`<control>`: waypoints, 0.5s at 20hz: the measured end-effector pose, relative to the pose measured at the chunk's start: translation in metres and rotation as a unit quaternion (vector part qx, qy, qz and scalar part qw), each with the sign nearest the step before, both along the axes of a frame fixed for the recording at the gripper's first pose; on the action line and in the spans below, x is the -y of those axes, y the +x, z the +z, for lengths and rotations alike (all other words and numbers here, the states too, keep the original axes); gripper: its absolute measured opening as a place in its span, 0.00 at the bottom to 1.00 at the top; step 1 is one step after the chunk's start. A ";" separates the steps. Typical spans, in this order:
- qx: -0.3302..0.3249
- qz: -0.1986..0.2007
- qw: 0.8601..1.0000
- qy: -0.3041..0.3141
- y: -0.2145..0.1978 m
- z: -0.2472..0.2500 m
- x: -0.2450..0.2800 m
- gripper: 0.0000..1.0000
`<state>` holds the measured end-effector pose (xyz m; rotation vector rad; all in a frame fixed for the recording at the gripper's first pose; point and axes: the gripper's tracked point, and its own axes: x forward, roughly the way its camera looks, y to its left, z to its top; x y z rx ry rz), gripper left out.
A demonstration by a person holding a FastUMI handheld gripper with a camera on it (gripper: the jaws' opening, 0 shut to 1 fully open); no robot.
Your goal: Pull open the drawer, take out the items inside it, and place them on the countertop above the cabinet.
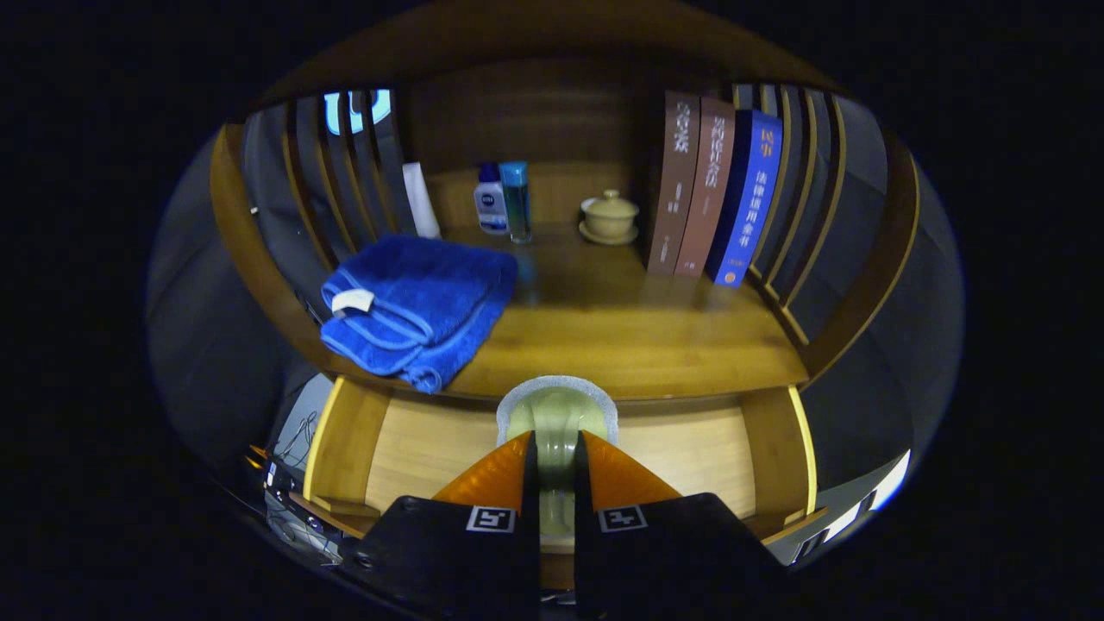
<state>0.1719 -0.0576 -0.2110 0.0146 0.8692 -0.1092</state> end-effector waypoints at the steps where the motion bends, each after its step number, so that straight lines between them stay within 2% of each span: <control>1: 0.007 -0.001 1.000 -0.002 0.009 0.005 0.001 0.20; 4: 0.024 -0.009 1.000 -0.010 0.046 0.016 0.008 0.20; 10: 0.004 -0.022 1.000 -0.008 0.119 0.002 0.022 0.20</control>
